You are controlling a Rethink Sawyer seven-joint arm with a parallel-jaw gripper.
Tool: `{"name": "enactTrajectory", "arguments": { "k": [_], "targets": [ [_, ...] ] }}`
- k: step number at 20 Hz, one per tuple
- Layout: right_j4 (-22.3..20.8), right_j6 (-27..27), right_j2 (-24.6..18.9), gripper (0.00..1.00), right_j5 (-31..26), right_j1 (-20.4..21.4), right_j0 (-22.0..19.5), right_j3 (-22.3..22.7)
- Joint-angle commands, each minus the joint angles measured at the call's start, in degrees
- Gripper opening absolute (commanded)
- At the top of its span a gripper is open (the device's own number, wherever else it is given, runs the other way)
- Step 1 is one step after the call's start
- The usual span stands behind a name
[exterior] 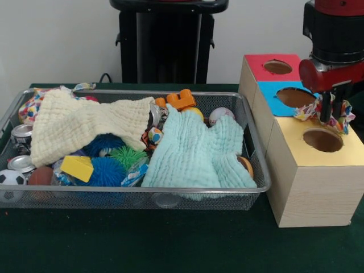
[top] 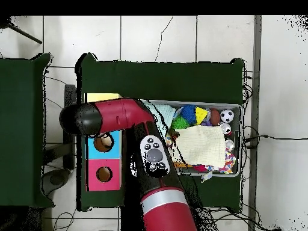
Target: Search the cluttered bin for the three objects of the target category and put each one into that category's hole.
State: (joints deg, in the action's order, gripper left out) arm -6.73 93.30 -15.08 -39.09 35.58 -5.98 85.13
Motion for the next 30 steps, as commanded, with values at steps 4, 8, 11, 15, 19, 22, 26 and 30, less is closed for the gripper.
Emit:
{"name": "enactTrajectory", "arguments": {
  "k": [4,8,11,15,19,22,26,30],
  "targets": [
    [2.9,8.7,1.8,0.00,-9.5,-3.3,-1.7,-8.4],
    [1.7,8.3,2.5,0.00,-6.0,-5.3,-1.2,-9.0],
    [0.7,8.5,3.3,0.00,-2.9,-6.0,-0.9,-8.4],
    [-1.8,7.0,4.6,0.00,-0.2,-7.4,-0.8,-7.5],
    [-2.7,5.4,5.0,0.00,-1.4,-8.2,-0.7,-6.1],
    [-2.5,5.2,5.0,0.00,-3.9,-9.1,-0.4,-6.4],
    [-1.5,6.1,4.8,0.00,-5.2,-10.6,0.1,-6.6],
    [-0.3,8.7,4.9,0.00,-4.4,-13.3,1.6,-6.8]
  ]
}}
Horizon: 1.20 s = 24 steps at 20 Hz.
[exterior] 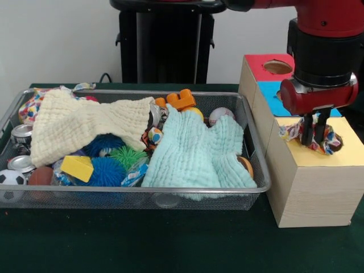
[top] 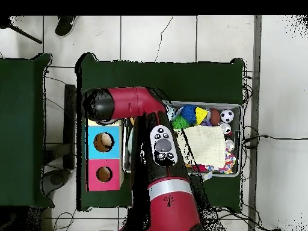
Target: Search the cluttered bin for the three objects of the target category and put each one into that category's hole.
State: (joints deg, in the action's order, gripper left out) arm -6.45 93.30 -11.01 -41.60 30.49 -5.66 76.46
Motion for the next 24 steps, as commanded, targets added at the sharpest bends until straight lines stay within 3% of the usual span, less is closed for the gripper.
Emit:
{"name": "enactTrajectory", "arguments": {
  "k": [1,6,9,20,23,24],
  "targets": [
    [0.1,9.7,0.4,0.00,-0.3,-8.8,1.6,2.1],
    [5.8,13.3,-2.9,0.00,6.9,-11.7,1.7,3.6],
    [6.8,13.6,-1.6,0.00,6.9,-12.8,3.0,3.1],
    [3.5,10.4,3.0,0.00,11.7,-15.4,4.6,5.2],
    [3.3,9.8,1.6,0.00,17.0,-14.7,3.3,7.6],
    [3.2,9.3,0.9,1.00,18.8,-14.4,2.7,8.5]
  ]
}}
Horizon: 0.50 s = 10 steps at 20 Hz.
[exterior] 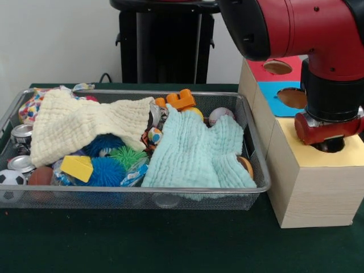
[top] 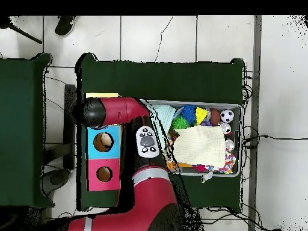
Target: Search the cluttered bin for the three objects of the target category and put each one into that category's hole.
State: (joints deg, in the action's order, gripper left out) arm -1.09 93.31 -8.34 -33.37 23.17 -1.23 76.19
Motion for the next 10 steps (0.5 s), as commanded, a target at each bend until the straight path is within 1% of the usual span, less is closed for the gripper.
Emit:
{"name": "enactTrajectory", "arguments": {
  "k": [1,2,4,5,7,10],
  "targets": [
    [-1.7,9.5,-1.8,1.00,10.1,-6.6,-1.8,9.3],
    [-1.2,9.8,-1.8,1.00,9.6,-6.2,-2.0,9.9],
    [-1.6,9.1,-1.7,1.00,10.2,-4.4,-2.2,10.8],
    [-0.9,9.4,-1.9,1.00,9.8,-3.1,-2.6,11.7],
    [0.5,8.4,-3.7,1.00,8.4,0.9,-4.4,14.9],
    [3.1,6.8,-6.0,1.00,3.7,7.7,-7.1,19.4]
  ]
}}
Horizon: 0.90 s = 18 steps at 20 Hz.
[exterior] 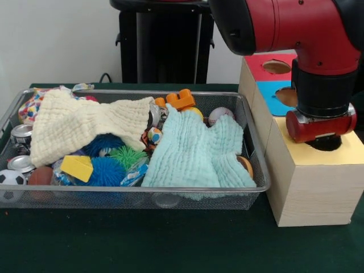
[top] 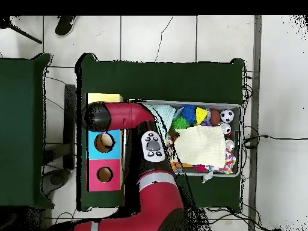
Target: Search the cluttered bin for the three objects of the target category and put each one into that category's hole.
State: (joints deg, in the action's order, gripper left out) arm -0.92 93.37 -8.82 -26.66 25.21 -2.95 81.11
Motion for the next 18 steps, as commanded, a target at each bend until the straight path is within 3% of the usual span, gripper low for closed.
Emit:
{"name": "enactTrajectory", "arguments": {
  "k": [1,5,10,14,18],
  "targets": [
    [3.5,6.3,-6.1,1.00,-4.1,7.7,-6.3,15.9],
    [4.0,3.0,-9.0,1.00,-7.7,12.9,-10.1,20.2],
    [2.0,-0.2,-11.1,1.00,-9.2,15.4,-14.3,22.6],
    [0.5,-2.5,-12.8,1.00,-11.0,16.7,-17.1,23.9],
    [-1.4,-1.1,-12.9,1.00,-8.8,15.7,-17.1,24.0]
  ]
}}
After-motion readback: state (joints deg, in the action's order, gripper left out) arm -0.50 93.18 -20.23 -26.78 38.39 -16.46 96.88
